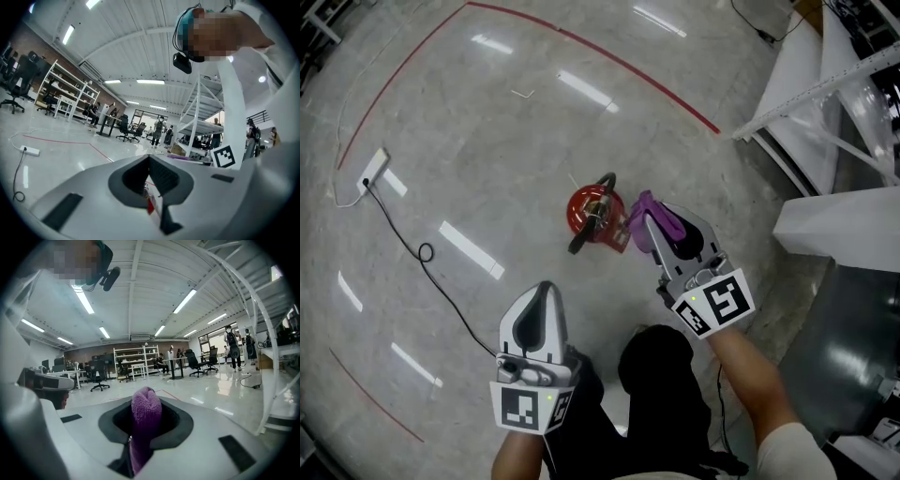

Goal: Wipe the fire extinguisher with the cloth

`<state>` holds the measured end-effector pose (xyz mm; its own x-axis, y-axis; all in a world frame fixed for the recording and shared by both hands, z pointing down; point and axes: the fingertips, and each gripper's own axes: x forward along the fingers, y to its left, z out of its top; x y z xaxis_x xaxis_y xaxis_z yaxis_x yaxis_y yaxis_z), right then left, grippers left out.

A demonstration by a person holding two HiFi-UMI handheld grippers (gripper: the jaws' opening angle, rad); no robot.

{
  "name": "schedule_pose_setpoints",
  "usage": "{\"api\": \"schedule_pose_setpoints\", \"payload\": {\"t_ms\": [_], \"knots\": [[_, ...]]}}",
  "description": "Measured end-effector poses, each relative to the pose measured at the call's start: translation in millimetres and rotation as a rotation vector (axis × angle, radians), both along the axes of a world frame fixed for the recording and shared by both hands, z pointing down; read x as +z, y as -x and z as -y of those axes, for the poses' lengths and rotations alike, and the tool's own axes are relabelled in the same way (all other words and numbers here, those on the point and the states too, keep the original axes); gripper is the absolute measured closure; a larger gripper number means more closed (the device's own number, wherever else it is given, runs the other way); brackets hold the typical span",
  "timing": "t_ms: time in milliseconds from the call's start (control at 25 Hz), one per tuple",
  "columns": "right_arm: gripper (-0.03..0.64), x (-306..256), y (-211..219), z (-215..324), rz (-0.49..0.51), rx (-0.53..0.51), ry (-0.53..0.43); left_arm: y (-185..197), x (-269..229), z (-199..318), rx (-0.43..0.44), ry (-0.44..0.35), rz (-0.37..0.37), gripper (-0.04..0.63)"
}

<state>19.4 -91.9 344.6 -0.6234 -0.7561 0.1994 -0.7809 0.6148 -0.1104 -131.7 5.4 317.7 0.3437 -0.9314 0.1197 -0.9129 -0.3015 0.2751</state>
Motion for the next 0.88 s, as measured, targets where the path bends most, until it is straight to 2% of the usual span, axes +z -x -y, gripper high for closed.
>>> {"api": "schedule_pose_setpoints", "payload": {"t_ms": [400, 560, 720, 880], "knots": [[0.549, 32, 3, 11, -0.031, 0.008, -0.105, 4, 47, 8, -0.004, -0.073, -0.022, 0.591], [0.549, 46, 3, 27, -0.065, 0.006, -0.131, 5, 61, 3, -0.002, -0.065, -0.039, 0.591], [0.549, 70, 27, 37, -0.082, -0.071, -0.067, 9, 65, -7, -0.012, -0.037, -0.058, 0.591], [0.549, 79, 46, 39, -0.069, -0.136, -0.013, 10, 62, -16, -0.005, -0.042, -0.051, 0.591]]}}
